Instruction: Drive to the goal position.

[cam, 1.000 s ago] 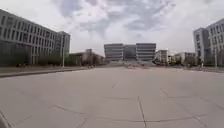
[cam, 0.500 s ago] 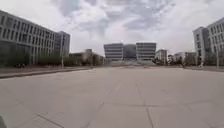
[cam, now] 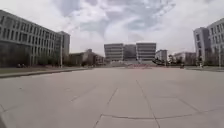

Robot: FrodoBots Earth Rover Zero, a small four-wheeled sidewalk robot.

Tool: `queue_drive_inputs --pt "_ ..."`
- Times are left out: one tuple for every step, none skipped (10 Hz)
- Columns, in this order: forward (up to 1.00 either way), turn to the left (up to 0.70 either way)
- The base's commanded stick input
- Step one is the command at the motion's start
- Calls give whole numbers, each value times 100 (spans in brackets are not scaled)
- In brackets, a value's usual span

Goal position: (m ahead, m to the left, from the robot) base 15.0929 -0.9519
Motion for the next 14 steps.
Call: queue_drive_inputs --pt "70 0" --pt "70 0" --pt "70 0" --pt "70 0" --pt "70 0" --pt "70 0" --pt "70 0" --pt "70 0" --pt "70 0" --pt "70 0" --pt "70 0" --pt "70 0" --pt "70 0" --pt "70 0"
